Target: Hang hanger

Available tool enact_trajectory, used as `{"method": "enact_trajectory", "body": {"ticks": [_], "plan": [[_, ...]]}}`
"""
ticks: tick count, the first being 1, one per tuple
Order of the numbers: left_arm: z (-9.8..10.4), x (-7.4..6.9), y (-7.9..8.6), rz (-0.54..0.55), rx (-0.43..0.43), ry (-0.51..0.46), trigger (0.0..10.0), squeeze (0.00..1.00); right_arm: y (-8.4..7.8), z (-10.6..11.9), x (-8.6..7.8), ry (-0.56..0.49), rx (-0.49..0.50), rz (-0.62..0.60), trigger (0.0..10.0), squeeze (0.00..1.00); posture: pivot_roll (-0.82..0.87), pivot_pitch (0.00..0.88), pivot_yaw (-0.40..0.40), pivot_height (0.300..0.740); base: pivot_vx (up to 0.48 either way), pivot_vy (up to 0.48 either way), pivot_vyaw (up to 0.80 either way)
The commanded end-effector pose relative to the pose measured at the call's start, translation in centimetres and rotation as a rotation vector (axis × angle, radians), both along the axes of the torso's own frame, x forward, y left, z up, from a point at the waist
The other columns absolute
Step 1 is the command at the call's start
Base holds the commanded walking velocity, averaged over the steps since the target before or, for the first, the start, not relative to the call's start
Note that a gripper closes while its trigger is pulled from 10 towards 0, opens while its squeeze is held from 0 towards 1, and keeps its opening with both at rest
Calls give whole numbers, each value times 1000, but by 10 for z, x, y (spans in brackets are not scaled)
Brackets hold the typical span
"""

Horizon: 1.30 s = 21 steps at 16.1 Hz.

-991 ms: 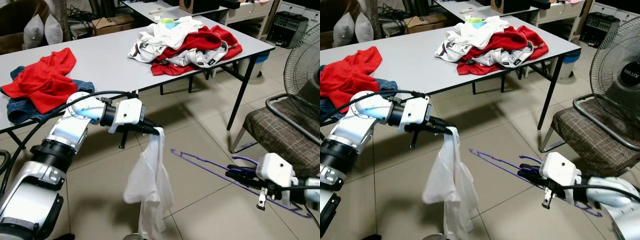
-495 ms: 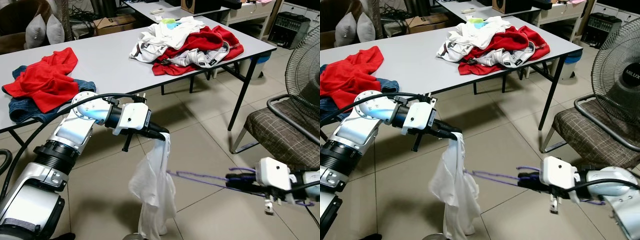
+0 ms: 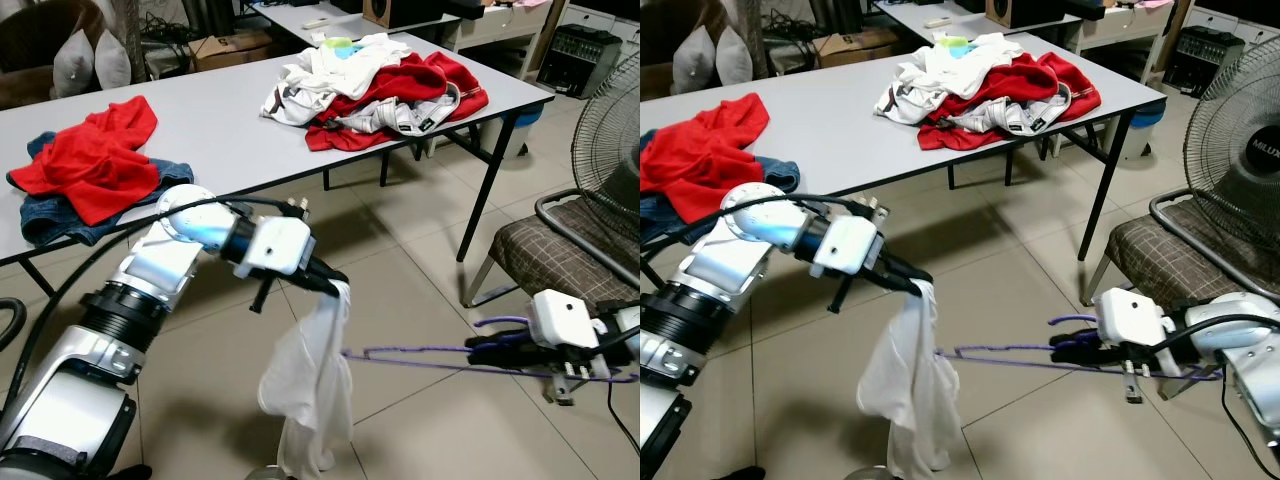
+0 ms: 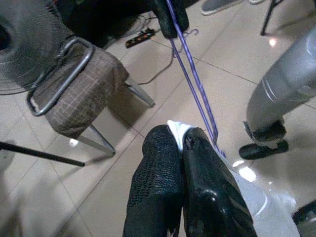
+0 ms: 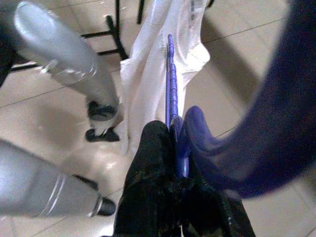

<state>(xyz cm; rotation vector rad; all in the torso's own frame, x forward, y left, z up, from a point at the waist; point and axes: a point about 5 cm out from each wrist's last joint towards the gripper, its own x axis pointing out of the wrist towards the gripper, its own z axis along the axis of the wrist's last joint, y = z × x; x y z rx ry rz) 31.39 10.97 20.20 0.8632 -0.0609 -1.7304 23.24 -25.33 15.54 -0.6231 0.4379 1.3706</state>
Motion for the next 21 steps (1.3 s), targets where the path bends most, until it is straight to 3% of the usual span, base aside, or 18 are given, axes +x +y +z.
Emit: {"method": "enact_trajectory", "body": {"ticks": [1,5,7,9,11,14,18,21], "plan": [[3,1,1,-20,23,-45,10000,0,-9,14,-4,-15,-27,39,10000,0,12,17,37,740,0,0,0],[-8,1,0,-34,60,-47,10000,0,-23,23,-2,-75,-29,-16,10000,0,-34,8,45,740,0,0,0],[-21,-4,-4,-36,56,-19,10000,0,-17,15,-5,-73,1,-29,10000,0,-47,0,51,740,0,0,0],[-50,-15,-9,-33,46,32,10000,0,-4,-5,-22,-34,37,-45,10000,0,-62,0,70,740,0,0,0],[-59,-18,-9,-29,37,43,10000,0,1,-18,-28,-45,52,-79,10000,0,-81,0,86,740,0,0,0],[-60,-15,-7,-25,66,26,10000,0,3,-23,-28,-80,50,-97,10000,0,-94,0,99,740,0,0,0],[-54,-13,-20,-89,69,5,10000,0,0,-29,-32,-29,26,-71,10000,0,-114,0,104,740,0,0,0],[-56,-9,-20,-82,70,14,10000,0,5,-34,-25,-12,32,-54,10000,0,-115,0,94,740,0,0,0]]}}
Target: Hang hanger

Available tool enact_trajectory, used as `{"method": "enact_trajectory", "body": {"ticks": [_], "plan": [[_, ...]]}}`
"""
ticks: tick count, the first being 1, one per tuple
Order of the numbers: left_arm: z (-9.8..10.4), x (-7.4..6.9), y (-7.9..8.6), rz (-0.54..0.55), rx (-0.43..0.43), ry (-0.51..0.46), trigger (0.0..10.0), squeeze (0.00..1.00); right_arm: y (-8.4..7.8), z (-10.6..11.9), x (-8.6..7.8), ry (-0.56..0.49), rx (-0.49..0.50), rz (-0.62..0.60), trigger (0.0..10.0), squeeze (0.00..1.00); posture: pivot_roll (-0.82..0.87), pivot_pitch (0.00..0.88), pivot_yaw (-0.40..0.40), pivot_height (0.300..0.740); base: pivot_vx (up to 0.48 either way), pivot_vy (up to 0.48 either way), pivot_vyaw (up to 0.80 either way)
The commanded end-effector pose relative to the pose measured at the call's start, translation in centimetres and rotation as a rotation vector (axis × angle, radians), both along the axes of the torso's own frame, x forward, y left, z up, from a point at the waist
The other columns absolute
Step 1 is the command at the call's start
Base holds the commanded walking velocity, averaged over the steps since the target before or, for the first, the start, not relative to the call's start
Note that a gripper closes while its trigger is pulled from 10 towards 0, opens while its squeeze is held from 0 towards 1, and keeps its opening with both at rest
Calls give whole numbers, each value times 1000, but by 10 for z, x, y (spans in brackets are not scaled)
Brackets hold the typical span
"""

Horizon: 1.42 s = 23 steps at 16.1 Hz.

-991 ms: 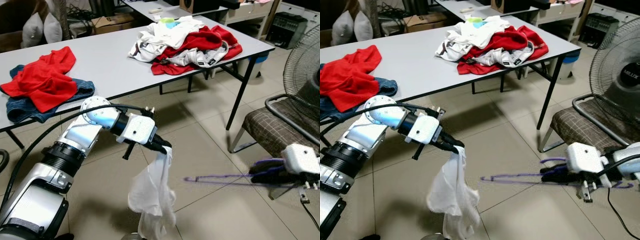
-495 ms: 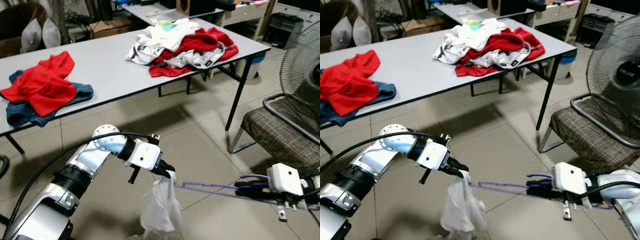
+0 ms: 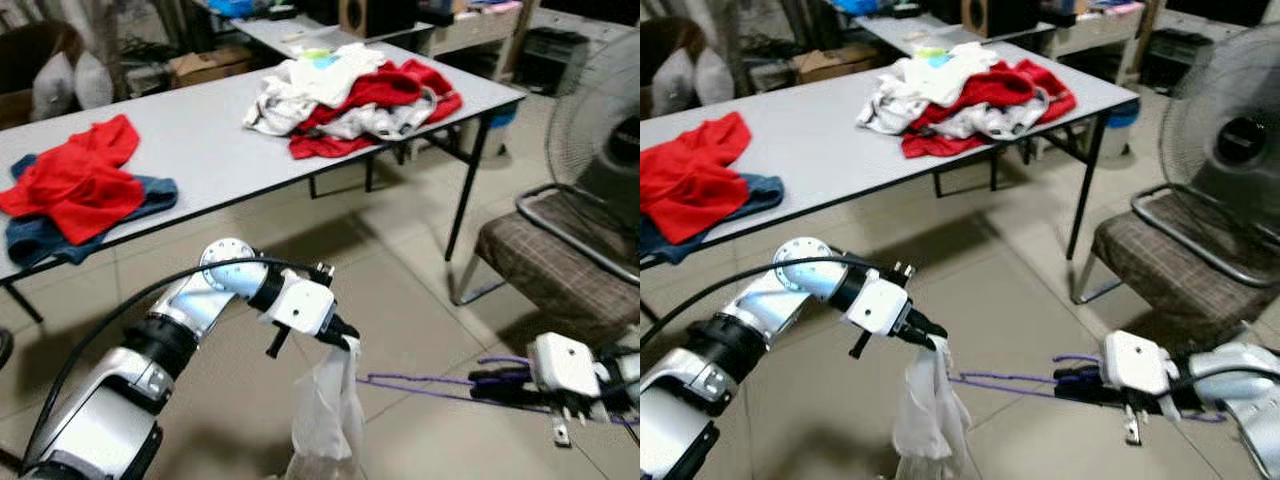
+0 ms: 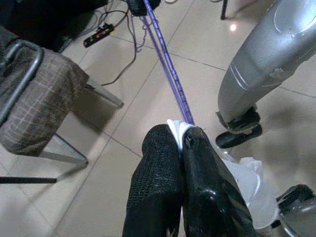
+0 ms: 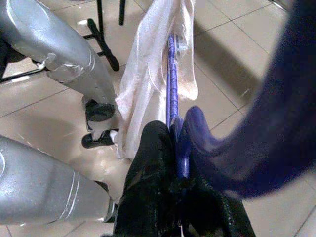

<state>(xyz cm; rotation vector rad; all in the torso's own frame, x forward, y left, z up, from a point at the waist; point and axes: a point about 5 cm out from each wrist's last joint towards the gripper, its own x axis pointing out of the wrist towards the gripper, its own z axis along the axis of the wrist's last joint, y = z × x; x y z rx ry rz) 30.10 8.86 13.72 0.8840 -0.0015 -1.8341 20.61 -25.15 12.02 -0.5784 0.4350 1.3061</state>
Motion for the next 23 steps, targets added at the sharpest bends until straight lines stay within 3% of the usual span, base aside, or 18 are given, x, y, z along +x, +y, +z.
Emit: {"method": "enact_trajectory", "body": {"ticks": [1,3,11,15,19,20,21,23], "plan": [[10,4,-1,-9,-6,-32,10000,0,4,1,6,-26,15,2,10000,0,-106,0,85,740,0,0,0],[19,5,-4,-26,-21,-24,10000,0,6,7,18,-99,54,-65,10000,0,-96,7,64,740,0,0,0],[47,4,-14,-73,-105,-23,10000,0,16,-4,14,-2,45,34,10000,0,-87,9,53,740,0,0,0],[57,-3,-18,-119,-128,-23,10000,0,15,-9,19,-1,25,-10,10000,0,-85,7,50,740,0,0,0],[53,-2,-12,-100,-90,-32,10000,0,0,-7,9,30,-20,-28,10000,0,-82,2,40,740,0,0,0],[44,3,-2,-53,-47,-33,10000,0,-16,11,-3,48,33,-58,10000,0,-92,1,42,740,0,0,0],[44,3,-2,-53,-47,-33,10000,0,-16,11,-3,48,33,-58,10000,0,-92,1,42,740,0,0,0],[42,6,-1,-35,-48,-24,10000,0,-23,33,-8,55,77,-72,10000,0,-110,1,49,740,0,0,0]]}}
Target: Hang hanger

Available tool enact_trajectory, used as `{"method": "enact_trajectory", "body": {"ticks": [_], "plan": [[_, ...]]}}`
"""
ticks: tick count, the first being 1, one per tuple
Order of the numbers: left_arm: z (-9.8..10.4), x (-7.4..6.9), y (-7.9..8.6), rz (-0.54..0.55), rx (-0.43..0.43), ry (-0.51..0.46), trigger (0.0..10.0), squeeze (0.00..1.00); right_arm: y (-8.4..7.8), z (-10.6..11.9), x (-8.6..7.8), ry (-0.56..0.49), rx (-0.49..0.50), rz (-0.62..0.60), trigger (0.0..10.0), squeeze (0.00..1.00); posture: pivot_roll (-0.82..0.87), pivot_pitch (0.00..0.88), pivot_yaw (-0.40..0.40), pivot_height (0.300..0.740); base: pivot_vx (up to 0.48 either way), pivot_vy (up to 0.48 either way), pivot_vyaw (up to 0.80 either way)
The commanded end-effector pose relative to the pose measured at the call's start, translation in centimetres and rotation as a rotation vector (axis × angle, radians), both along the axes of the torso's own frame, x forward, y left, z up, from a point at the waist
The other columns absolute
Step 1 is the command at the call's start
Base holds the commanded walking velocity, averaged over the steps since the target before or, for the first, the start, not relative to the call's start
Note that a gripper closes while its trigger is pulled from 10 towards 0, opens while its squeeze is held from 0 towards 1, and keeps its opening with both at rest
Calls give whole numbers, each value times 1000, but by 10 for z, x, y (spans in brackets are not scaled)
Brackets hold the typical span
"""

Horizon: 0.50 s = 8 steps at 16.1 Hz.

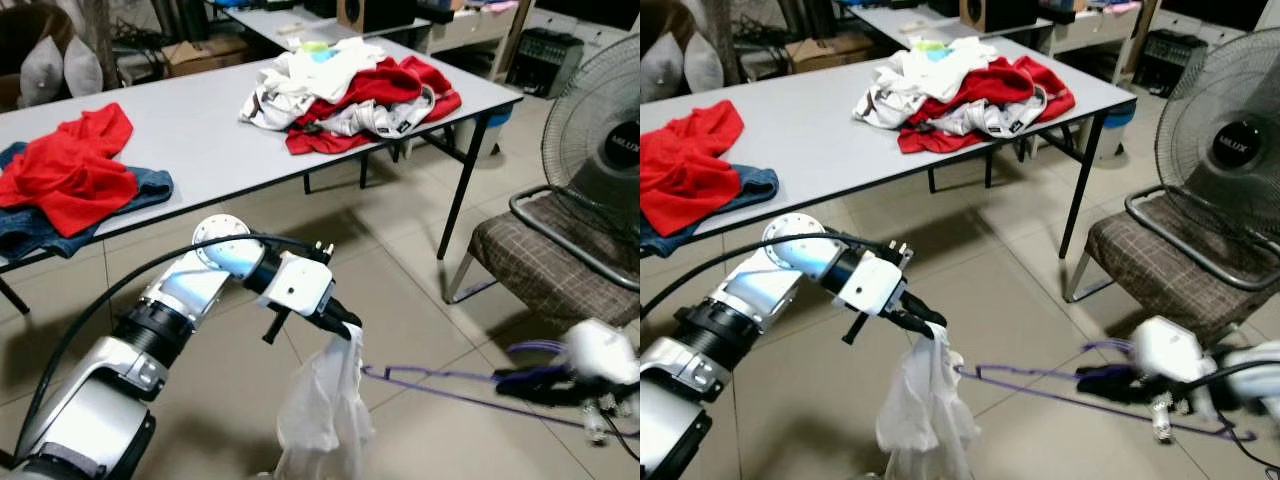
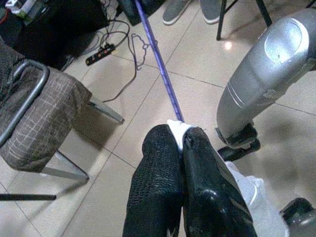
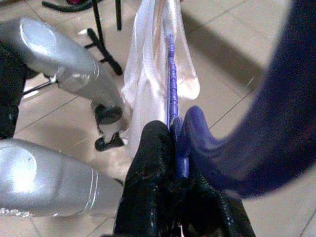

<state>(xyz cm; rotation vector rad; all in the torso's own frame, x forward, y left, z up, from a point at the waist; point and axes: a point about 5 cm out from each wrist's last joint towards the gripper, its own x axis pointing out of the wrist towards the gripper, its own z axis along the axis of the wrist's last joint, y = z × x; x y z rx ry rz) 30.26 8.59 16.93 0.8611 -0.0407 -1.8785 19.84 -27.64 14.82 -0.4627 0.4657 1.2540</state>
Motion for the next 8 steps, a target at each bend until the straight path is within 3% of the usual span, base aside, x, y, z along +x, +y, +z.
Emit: {"method": "enact_trajectory", "body": {"ticks": [1,8], "plan": [[13,3,-3,-3,-36,-31,10000,0,3,7,3,-18,16,13,10000,0,-111,2,50,740,0,0,0],[19,0,-11,-46,-64,-39,10000,0,1,10,9,-26,7,-18,10000,0,-113,0,44,740,0,0,0]]}}
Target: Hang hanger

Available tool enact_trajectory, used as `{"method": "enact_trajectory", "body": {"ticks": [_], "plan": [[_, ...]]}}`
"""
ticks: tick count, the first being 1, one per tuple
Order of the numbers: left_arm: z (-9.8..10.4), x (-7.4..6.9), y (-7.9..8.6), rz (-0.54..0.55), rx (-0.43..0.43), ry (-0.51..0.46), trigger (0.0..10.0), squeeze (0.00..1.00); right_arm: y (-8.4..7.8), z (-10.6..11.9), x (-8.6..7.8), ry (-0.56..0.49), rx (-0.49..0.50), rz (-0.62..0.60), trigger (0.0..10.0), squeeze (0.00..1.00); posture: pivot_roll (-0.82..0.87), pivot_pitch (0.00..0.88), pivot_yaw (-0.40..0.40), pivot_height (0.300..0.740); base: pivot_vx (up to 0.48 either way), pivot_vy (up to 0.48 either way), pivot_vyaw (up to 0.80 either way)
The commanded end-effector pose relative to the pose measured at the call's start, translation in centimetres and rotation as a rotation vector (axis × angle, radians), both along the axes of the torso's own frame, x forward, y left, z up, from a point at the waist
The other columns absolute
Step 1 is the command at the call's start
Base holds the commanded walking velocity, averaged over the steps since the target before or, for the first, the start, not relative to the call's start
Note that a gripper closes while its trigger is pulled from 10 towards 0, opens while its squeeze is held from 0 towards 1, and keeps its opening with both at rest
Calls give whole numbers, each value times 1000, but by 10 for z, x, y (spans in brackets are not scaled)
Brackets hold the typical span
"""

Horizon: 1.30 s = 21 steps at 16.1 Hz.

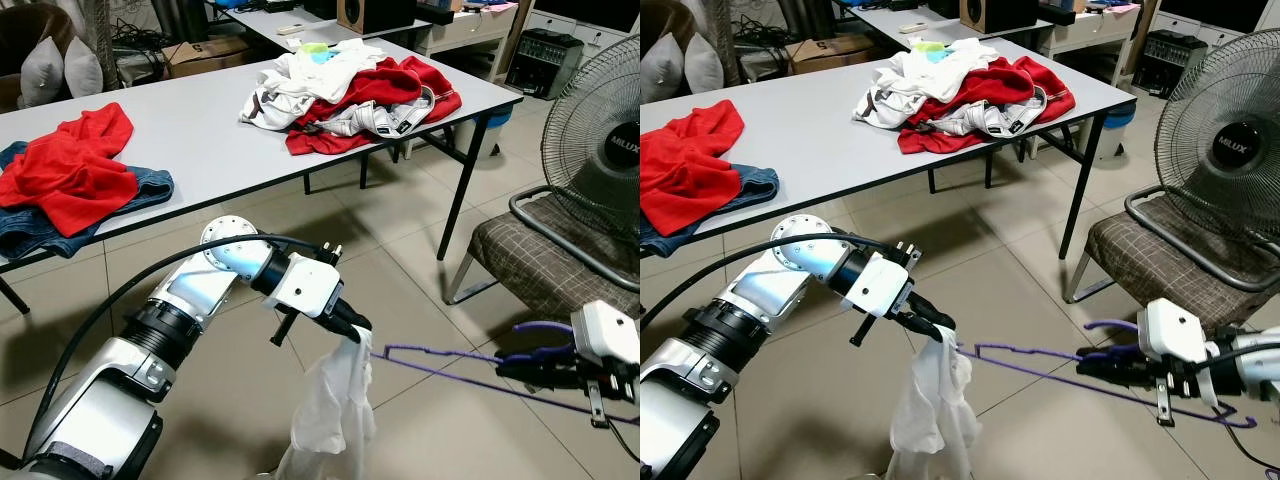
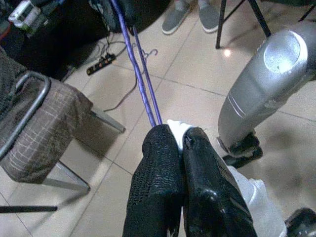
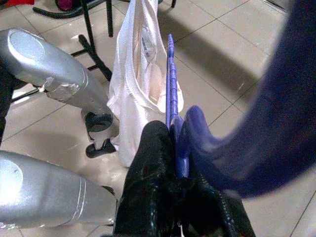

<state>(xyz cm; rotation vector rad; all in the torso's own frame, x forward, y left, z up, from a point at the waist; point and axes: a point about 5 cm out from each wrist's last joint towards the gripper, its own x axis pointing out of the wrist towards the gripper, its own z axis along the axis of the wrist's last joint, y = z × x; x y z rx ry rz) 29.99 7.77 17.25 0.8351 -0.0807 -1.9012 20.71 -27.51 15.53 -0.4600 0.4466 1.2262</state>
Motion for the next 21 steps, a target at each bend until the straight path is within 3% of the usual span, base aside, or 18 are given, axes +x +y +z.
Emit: {"method": "enact_trajectory", "body": {"ticks": [1,12,21], "plan": [[17,2,-4,-22,-40,-48,10000,0,1,2,1,4,-5,15,10000,0,-115,0,43,740,0,0,0],[40,-8,-20,-70,-147,-63,10000,0,10,-20,12,75,-82,127,10000,0,-99,13,22,740,0,0,0],[61,-18,-29,-94,-243,-53,10000,0,15,-35,19,69,-117,110,10000,0,-91,24,25,740,0,0,0]]}}
